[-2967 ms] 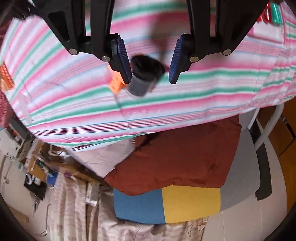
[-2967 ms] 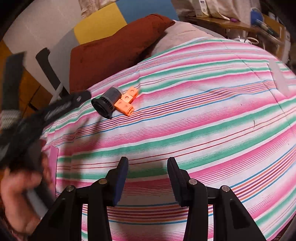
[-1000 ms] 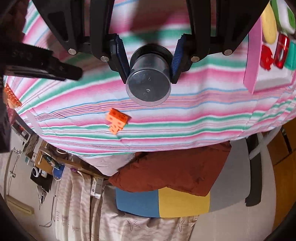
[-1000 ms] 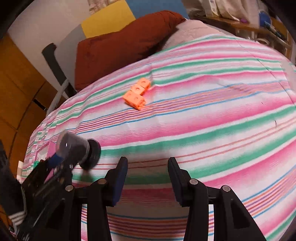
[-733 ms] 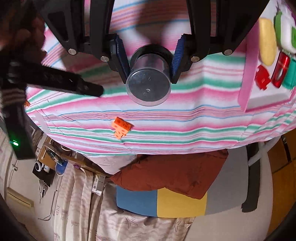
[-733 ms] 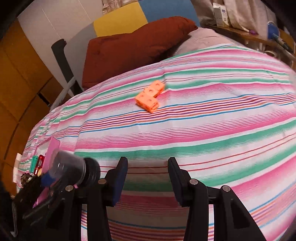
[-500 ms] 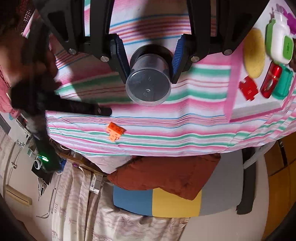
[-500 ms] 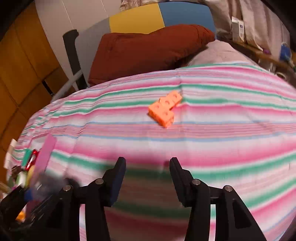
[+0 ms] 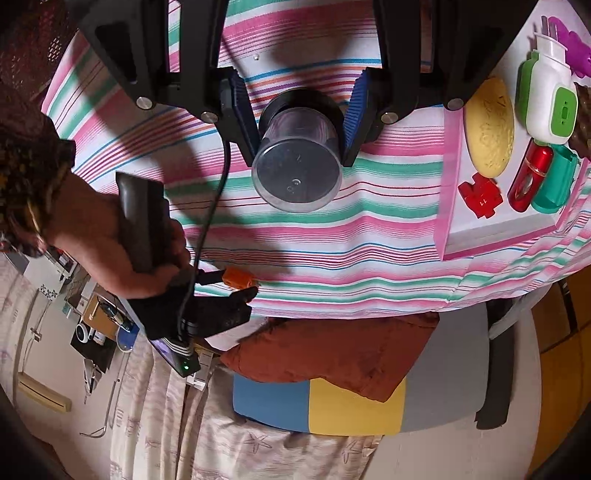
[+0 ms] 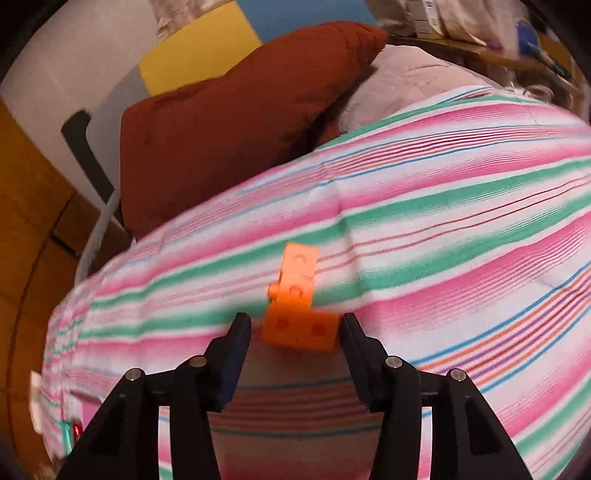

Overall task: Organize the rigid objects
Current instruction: 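Grasp the orange interlocking blocks with the right tool while the left tool holds the black cup, then carry the black cup and orange blocks toward the tray with both tools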

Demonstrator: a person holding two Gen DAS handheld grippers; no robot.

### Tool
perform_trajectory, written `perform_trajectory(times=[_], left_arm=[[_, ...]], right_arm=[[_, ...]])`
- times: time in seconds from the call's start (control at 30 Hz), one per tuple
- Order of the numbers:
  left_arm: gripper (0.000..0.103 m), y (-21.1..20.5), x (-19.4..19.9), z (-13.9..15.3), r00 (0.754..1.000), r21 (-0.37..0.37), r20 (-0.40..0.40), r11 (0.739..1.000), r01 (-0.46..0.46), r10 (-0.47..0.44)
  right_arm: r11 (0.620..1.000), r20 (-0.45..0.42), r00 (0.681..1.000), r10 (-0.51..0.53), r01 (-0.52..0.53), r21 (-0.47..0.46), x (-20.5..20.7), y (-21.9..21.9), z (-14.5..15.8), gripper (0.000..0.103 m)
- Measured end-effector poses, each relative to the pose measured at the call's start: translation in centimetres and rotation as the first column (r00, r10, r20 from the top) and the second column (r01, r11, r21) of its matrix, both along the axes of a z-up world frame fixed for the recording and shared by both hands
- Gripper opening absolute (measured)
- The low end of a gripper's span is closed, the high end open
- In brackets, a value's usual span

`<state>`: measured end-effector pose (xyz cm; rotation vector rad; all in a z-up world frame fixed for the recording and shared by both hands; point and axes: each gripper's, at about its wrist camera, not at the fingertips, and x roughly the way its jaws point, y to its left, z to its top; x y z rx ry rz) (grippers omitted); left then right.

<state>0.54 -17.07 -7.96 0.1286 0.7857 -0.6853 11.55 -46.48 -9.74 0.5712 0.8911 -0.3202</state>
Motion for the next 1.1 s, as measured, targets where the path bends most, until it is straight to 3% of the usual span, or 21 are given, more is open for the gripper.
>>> perform_trajectory(times=[0.07, 0.17, 0.27, 0.33, 0.37, 0.4, 0.5, 1.1], left_arm=[[0.044, 0.1, 0.1, -0.1, 1.000, -0.002, 0.000, 1.000, 0.001, -0.001], [0.044, 0.1, 0.2, -0.1, 1.000, -0.009, -0.006, 1.000, -0.003, 0.003], [0.044, 0.1, 0.2, -0.1, 1.000, -0.007, -0.004, 1.000, -0.001, 0.001], [0.044, 0.1, 0.2, -0.1, 1.000, -0.005, -0.001, 1.000, 0.000, 0.000], [0.044, 0.1, 0.2, -0.1, 1.000, -0.004, 0.000, 1.000, 0.001, -0.001], [0.044, 0.1, 0.2, -0.1, 1.000, -0.004, 0.000, 1.000, 0.001, -0.001], [0.044, 0.0, 0.2, -0.1, 1.000, 0.001, -0.003, 1.000, -0.004, 0.004], [0.044, 1.1, 0.5, 0.5, 0.999, -0.045, -0.034, 0.999, -0.029, 0.027]], right_arm=[[0.999, -0.018, 1.000, 0.007, -0.008, -0.033, 0.4, 0.1, 0.4, 0.052], [0.993, -0.016, 1.000, 0.011, -0.013, -0.118, 0.9, 0.4, 1.3, 0.064], [0.985, -0.036, 0.999, 0.039, -0.044, -0.169, 1.7, 0.8, 1.6, 0.064], [0.981, -0.067, 0.996, 0.064, -0.075, -0.177, 2.4, 1.2, 1.3, 0.055], [0.980, -0.085, 0.994, 0.076, -0.090, -0.176, 2.8, 1.4, 1.1, 0.039], [0.979, -0.110, 0.990, 0.089, -0.107, -0.175, 3.1, 1.5, 0.8, 0.031], [0.972, -0.105, 0.988, 0.110, -0.129, -0.195, 2.9, 2.0, 0.8, 0.031], [0.985, -0.049, 0.985, 0.163, -0.165, -0.049, -8.4, 3.3, 1.0, 0.028]])
